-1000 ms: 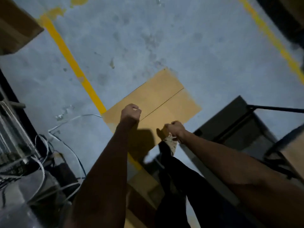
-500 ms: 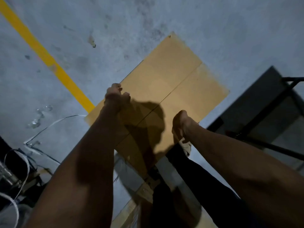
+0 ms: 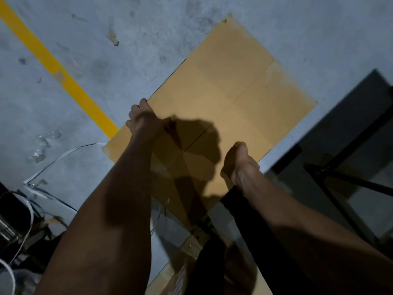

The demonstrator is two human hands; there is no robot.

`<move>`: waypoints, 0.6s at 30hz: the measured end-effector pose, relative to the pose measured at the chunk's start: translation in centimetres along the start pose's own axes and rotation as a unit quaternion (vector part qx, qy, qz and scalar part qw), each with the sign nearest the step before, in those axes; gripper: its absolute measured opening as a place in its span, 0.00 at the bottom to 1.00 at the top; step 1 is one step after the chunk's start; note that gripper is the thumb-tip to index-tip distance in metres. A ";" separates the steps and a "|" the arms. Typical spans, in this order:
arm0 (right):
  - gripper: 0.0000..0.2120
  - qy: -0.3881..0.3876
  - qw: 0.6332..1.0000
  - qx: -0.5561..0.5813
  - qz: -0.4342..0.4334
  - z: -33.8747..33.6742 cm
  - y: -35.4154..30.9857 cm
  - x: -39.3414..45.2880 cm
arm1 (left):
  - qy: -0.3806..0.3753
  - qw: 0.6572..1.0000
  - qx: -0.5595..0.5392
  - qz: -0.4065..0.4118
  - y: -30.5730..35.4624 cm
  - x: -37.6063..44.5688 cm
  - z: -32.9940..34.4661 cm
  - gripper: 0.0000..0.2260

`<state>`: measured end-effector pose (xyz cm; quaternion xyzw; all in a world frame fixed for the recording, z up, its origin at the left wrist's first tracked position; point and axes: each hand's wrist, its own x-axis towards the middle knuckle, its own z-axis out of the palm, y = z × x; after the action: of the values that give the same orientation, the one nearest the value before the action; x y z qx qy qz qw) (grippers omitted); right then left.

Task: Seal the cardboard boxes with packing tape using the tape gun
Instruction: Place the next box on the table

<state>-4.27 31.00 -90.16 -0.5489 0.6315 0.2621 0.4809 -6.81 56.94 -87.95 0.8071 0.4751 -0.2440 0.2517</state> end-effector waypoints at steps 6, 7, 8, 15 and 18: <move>0.48 -0.004 0.988 -0.106 -0.115 -1.7 -3.4 -2.9 | 0.051 0.999 0.016 0.007 1.2 -0.6 -2.7 0.43; 0.46 -0.006 0.982 -0.122 -0.145 -2.3 -4.1 -4.1 | 0.077 0.997 0.011 0.010 1.2 -1.1 -3.1 0.43; 0.42 -0.010 0.973 -0.144 -0.181 -2.9 -4.8 -5.2 | 0.103 0.995 0.000 0.005 1.2 -1.7 -3.7 0.43; 0.37 -0.061 0.903 -0.253 -0.341 -5.0 -8.9 -11.5 | 0.134 0.979 -0.112 -0.108 0.1 -6.6 -8.1 0.47; 0.42 -0.052 0.885 -0.286 -0.364 -5.6 -10.1 -16.4 | 0.148 0.968 -0.154 -0.129 0.1 -10.2 -10.6 0.50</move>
<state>2.47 30.77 -71.26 -0.8396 0.2592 0.2663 0.3962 -9.47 57.12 -73.46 0.7179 0.6389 -0.0761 0.2659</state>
